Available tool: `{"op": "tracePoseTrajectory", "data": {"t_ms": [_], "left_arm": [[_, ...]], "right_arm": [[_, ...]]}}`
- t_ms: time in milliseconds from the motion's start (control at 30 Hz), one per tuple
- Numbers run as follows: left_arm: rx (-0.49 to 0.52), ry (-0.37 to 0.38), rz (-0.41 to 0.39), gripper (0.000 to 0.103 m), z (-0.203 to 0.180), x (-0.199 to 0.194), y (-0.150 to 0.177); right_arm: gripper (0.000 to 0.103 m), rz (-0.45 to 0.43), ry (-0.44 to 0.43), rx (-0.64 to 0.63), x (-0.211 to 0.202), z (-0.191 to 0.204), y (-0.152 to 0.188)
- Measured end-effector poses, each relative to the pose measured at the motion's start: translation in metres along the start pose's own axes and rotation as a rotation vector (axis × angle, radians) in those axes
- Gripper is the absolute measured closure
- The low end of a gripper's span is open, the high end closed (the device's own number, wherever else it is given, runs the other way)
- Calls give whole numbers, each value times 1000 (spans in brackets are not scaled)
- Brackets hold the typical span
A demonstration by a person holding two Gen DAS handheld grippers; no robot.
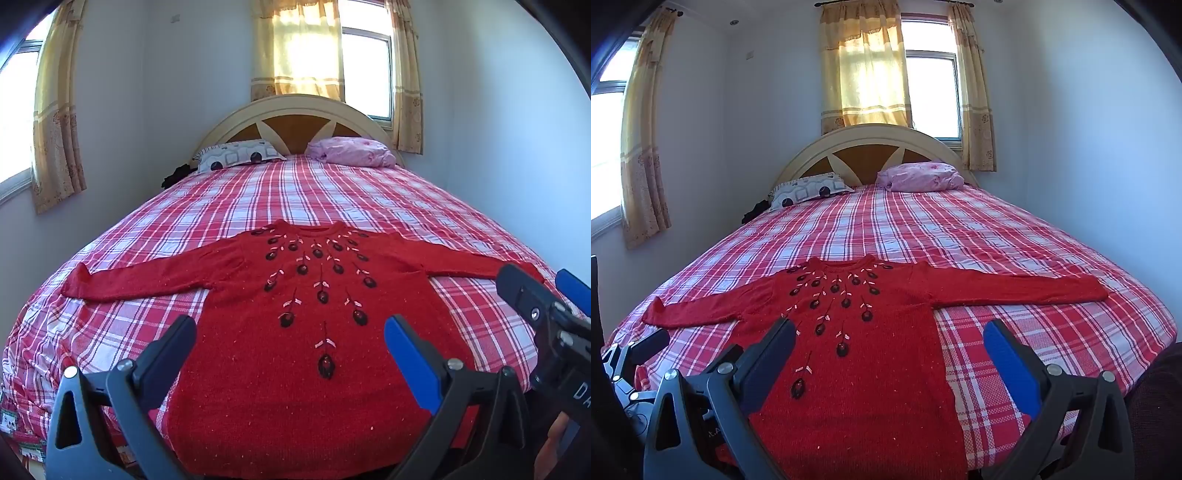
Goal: Fold small clothes
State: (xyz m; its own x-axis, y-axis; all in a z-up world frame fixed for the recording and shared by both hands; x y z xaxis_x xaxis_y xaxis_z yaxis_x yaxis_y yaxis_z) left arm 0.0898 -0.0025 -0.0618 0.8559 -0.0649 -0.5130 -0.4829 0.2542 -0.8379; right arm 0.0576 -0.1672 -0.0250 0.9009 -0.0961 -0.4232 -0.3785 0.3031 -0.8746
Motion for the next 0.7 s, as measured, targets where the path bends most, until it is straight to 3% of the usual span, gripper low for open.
{"op": "tracePoseTrajectory", "data": {"t_ms": [700], "left_arm": [[-2, 3, 1, 0, 1, 0, 0]], "right_arm": [[1, 1, 0, 0, 2, 3, 6]]}}
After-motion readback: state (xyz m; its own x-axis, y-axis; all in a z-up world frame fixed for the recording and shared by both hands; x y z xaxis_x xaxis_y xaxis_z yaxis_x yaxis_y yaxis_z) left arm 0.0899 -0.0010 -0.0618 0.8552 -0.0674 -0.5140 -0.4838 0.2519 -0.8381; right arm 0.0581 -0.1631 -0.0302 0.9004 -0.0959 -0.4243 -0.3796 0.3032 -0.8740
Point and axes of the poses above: each gripper's, at about its wrist camera, not at the fingertips, and x roughly the way its jaws point, z to its left, y to its underside, the point moved 10 cm from there along x, roughly the way its jaws point, and after that the axes turned 12 degrees about x, right-handed, at the moved point
